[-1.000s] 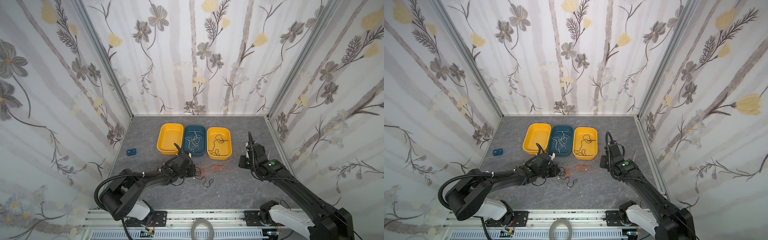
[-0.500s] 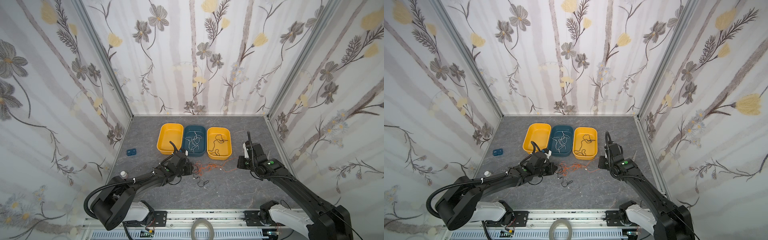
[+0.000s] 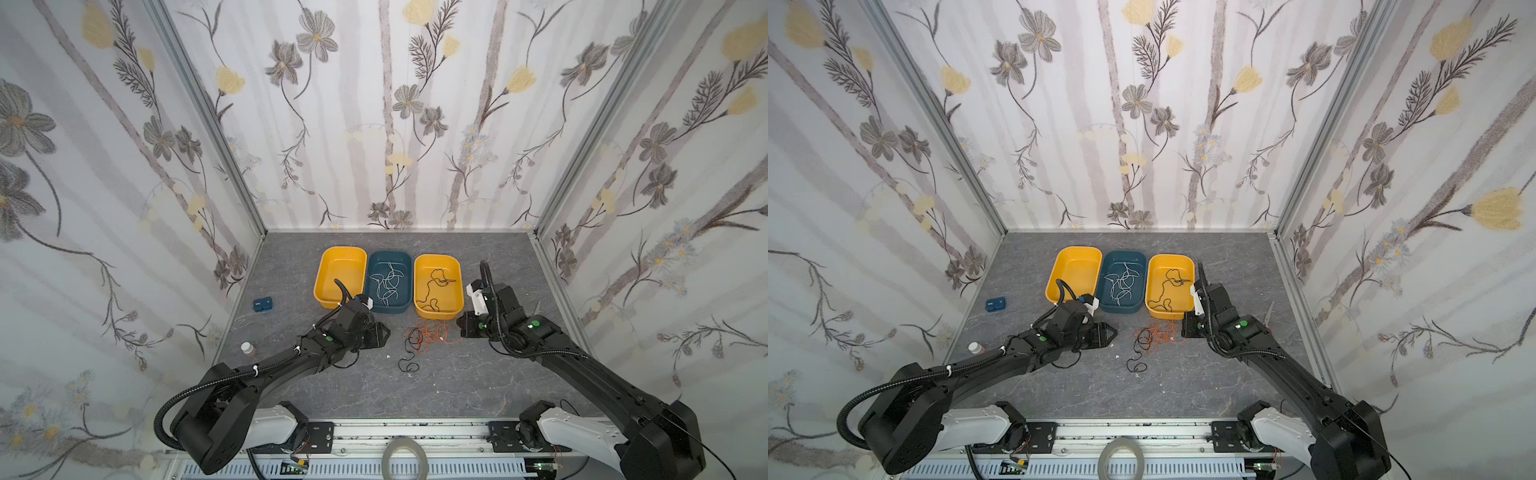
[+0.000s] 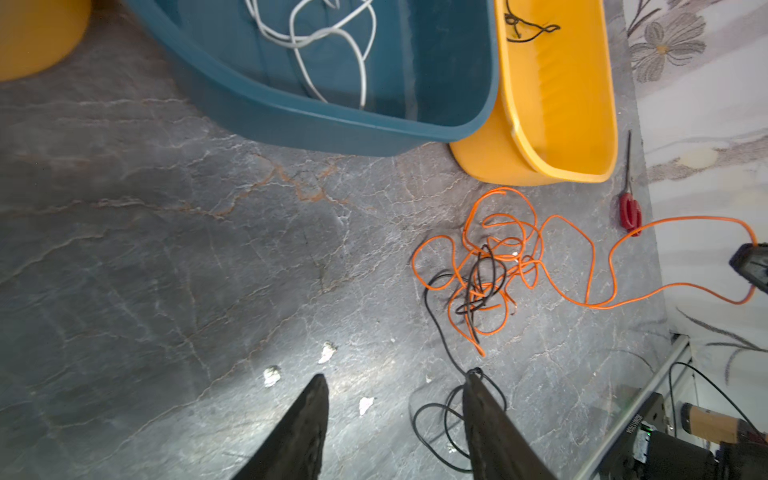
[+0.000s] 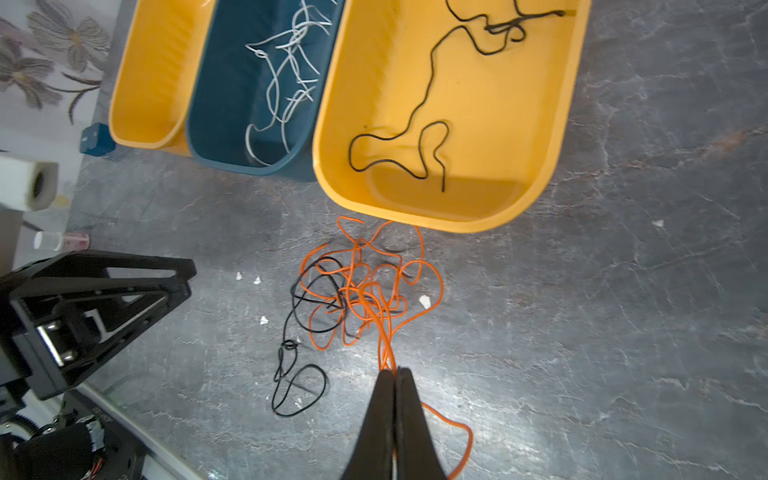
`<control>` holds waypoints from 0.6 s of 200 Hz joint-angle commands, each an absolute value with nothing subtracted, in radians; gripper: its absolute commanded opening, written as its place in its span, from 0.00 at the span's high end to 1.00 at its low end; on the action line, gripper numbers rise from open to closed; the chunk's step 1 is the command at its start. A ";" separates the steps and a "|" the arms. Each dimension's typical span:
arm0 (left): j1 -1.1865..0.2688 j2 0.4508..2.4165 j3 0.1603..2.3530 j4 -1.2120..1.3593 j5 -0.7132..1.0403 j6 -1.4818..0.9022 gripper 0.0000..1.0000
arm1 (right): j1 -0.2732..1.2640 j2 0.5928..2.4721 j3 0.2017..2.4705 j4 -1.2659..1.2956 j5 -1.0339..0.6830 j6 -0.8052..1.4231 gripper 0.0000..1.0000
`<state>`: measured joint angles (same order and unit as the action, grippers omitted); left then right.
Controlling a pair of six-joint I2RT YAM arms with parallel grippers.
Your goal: Untangle the cables
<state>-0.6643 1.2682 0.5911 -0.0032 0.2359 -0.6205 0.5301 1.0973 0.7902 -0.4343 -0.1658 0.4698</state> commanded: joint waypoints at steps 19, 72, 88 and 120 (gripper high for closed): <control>-0.702 1.284 0.615 0.114 0.352 -0.622 0.42 | 0.580 1.107 0.843 -0.374 -0.286 0.466 0.99; -0.760 1.282 0.606 0.258 0.455 -0.619 0.41 | 0.606 1.138 0.847 -0.270 -0.420 0.515 0.99; -0.777 1.282 0.608 0.276 0.446 -0.616 0.41 | 0.612 1.144 0.847 -0.237 -0.451 0.531 0.99; -0.787 1.312 0.610 0.337 0.414 -0.638 0.41 | 0.635 1.157 0.853 -0.173 -0.507 0.565 0.99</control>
<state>-0.7849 1.2903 0.6044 0.2462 0.4259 -0.6254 0.6212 1.1507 0.8417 -0.2714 -0.4332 0.5301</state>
